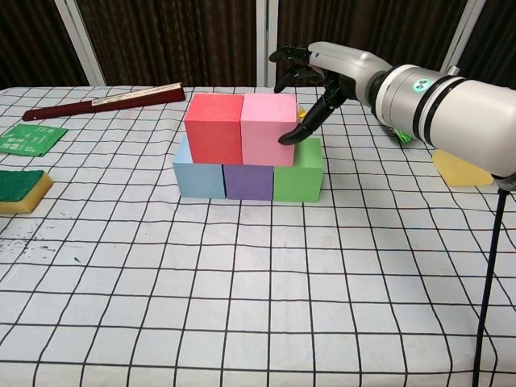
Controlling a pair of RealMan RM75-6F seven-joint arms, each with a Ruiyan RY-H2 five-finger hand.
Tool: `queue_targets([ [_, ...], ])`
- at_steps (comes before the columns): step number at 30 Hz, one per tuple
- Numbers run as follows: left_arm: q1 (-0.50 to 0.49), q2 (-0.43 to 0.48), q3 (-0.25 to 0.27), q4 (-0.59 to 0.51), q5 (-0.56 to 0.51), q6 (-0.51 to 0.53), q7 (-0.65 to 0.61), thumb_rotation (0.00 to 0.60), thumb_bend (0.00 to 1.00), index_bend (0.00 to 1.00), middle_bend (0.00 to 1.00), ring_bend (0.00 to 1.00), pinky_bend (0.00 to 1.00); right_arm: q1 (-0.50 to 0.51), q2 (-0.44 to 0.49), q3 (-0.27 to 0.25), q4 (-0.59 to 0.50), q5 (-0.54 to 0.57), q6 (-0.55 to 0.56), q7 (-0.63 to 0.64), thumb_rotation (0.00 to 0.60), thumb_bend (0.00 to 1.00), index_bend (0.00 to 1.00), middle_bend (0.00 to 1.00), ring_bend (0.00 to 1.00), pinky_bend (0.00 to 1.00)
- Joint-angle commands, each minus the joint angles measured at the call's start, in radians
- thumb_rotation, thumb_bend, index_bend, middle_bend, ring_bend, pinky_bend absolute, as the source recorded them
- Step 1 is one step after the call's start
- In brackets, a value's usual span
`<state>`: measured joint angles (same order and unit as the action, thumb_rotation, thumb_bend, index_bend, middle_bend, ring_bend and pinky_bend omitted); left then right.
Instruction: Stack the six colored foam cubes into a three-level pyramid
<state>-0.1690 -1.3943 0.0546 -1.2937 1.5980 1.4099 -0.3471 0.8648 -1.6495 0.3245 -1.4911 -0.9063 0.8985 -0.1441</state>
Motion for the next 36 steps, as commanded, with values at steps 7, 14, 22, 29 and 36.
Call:
queue_targets([
  [7, -0.001, 0.0, -0.002, -0.002, 0.0, 0.001, 0.003, 0.6, 0.0, 0.1, 0.14, 0.02, 0.07, -0.043, 0.151, -0.014, -0.149, -0.047, 0.014, -0.007, 0.6, 0.0, 0.0, 0.1, 0.0, 0.0],
  [14, -0.009, -0.001, -0.002, -0.018, 0.006, -0.006, 0.025, 0.6, 0.0, 0.1, 0.14, 0.02, 0.07, -0.139, 0.357, -0.015, -0.285, -0.085, 0.076, 0.031, 0.6, 0.0, 0.0, 0.06, 0.0, 0.0],
  [22, -0.02, -0.008, -0.003, -0.042, 0.008, -0.021, 0.067, 0.6, 0.0, 0.1, 0.14, 0.02, 0.07, -0.227, 0.488, -0.102, -0.177, -0.122, 0.052, 0.063, 0.6, 0.0, 0.0, 0.08, 0.0, 0.0],
  [29, -0.026, -0.011, -0.004, -0.053, 0.001, -0.035, 0.091, 0.6, 0.0, 0.1, 0.14, 0.02, 0.07, -0.249, 0.498, -0.165, -0.009, -0.149, -0.053, 0.125, 0.6, 0.0, 0.0, 0.14, 0.0, 0.0],
  [36, -0.03, -0.003, 0.001, -0.071, -0.003, -0.049, 0.111, 0.6, 0.0, 0.1, 0.14, 0.02, 0.07, -0.252, 0.448, -0.212, 0.16, -0.256, -0.124, 0.209, 0.6, 0.0, 0.0, 0.14, 0.0, 0.0],
])
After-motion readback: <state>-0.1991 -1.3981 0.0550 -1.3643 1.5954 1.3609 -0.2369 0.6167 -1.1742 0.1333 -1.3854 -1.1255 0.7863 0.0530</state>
